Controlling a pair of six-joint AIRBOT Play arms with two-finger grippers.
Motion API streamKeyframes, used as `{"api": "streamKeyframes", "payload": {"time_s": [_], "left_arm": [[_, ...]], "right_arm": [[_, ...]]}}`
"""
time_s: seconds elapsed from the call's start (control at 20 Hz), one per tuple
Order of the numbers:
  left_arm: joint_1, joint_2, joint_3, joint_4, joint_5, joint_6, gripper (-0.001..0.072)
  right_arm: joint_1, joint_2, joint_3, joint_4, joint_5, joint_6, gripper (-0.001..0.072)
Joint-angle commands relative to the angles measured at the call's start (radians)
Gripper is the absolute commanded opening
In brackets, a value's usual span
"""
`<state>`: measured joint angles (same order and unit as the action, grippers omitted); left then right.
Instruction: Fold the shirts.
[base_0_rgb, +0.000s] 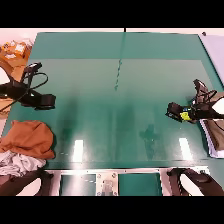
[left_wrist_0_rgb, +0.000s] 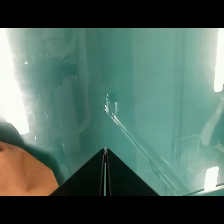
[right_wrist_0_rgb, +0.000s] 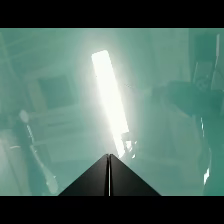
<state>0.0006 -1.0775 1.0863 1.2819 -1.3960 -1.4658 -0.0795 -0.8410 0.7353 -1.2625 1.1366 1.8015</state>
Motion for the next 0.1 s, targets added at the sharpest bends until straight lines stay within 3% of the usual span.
{"api": "streamKeyframes", "payload": {"time_s": [0.0,0.05], "left_arm": [[0.0,0.008,-0.013,0.0,0.02,0.0,0.0023],[0.0,0.008,-0.013,0.0,0.02,0.0,0.0022]], "right_arm": [[0.006,0.002,-0.003,0.005,-0.003,0.0,0.0017],[0.006,0.002,-0.003,0.005,-0.003,0.0,0.0017]]}}
